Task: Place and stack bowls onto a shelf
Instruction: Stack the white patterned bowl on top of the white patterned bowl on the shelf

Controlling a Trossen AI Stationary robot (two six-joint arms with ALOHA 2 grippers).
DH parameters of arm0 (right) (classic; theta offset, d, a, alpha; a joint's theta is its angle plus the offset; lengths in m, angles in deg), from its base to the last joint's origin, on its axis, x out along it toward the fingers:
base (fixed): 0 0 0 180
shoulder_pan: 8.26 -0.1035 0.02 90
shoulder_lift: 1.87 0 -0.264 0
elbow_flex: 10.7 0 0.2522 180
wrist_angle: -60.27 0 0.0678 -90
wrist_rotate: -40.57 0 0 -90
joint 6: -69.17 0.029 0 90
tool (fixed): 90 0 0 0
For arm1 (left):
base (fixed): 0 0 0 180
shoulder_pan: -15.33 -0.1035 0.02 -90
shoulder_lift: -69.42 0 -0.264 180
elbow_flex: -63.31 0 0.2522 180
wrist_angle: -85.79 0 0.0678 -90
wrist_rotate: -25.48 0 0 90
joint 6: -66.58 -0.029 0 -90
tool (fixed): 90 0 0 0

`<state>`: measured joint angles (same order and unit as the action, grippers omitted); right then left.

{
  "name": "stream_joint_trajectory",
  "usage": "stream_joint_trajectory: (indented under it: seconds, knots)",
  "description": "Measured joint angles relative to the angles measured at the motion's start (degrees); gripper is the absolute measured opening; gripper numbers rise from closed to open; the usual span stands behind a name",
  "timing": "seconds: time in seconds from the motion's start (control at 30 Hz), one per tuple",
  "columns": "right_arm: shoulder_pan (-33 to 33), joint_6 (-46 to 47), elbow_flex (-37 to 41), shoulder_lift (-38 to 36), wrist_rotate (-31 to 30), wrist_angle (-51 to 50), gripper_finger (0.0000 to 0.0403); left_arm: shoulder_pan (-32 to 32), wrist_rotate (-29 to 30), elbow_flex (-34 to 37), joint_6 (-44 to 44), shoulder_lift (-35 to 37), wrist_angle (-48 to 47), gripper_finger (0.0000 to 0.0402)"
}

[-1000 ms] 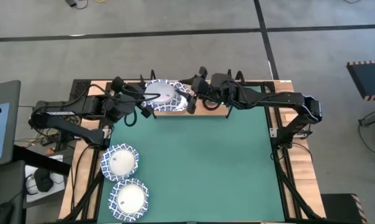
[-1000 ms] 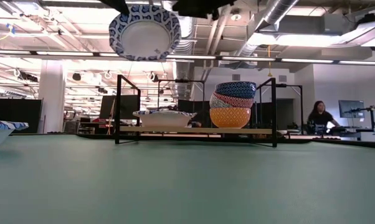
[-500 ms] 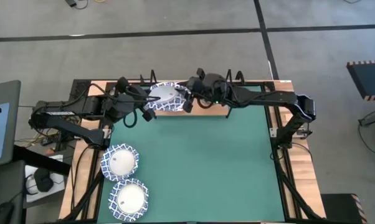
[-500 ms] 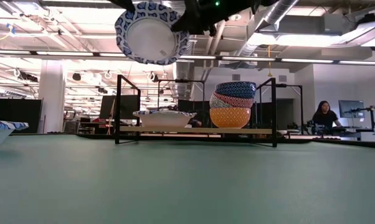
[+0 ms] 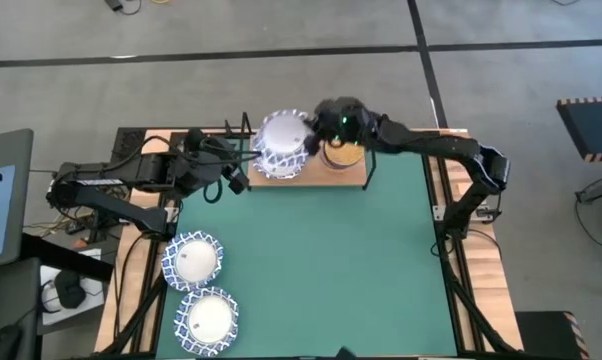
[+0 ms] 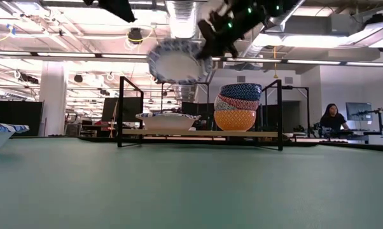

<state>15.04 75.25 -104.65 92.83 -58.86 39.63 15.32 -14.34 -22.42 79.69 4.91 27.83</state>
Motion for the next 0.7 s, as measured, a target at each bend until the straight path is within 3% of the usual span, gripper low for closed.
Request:
stream_joint_trajectory:
  seconds: [0.3,0.43,0.53,0.7]
  knots:
    - [9.5,14.0,0.0,6.3,15.4,2.6,0.0024,0.0,0.0,0.0,6.4,-2.6,-1.4,0.0149]
    - [10.7,15.6,-0.3,10.2,18.3,2.9,0.0024,0.3,3.1,0.0,12.2,-5.4,-2.5,0.0159]
    - [10.2,13.2,-0.3,12.6,19.1,4.5,0.0024,0.4,5.6,0.0,11.1,-7.8,-2.6,0.016]
    - [9.5,11.8,-0.4,14.5,20.1,5.6,0.0033,0.4,5.0,0.0,9.7,-11.1,-2.7,0.016]
